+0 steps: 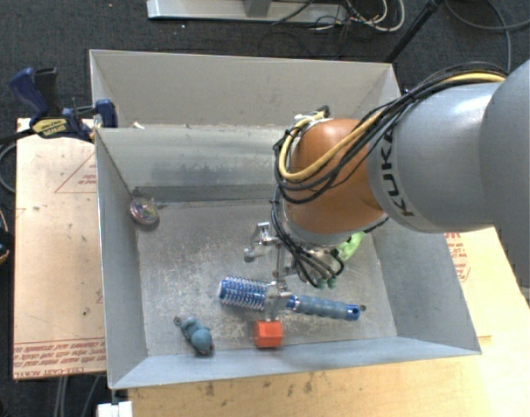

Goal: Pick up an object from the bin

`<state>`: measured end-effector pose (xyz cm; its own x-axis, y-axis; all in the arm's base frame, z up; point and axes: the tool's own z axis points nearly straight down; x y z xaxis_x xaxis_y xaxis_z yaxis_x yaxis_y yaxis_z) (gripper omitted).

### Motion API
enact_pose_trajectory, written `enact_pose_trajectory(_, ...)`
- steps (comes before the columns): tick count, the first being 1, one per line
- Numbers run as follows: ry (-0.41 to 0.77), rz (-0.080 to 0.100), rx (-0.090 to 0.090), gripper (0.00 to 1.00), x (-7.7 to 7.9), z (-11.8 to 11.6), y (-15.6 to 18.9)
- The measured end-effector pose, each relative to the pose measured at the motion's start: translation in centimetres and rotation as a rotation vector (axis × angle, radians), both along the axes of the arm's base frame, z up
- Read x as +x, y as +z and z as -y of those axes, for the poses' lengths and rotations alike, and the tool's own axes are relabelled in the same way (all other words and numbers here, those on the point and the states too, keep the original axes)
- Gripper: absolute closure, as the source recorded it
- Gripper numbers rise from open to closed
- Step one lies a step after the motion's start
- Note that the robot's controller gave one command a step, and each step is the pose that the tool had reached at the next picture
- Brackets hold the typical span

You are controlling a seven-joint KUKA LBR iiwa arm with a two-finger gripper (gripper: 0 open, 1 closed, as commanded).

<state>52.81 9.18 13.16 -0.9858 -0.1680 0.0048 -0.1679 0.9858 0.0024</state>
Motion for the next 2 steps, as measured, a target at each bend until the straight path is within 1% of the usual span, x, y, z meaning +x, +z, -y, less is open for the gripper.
enact_pose_trajectory(1,-0.268,0.008,0.005,0.0,1.58,2.37,-5.69)
enact_pose_trajectory(2,-0.27,0.017,0.005,1.0,1.86,2.43,-5.39)
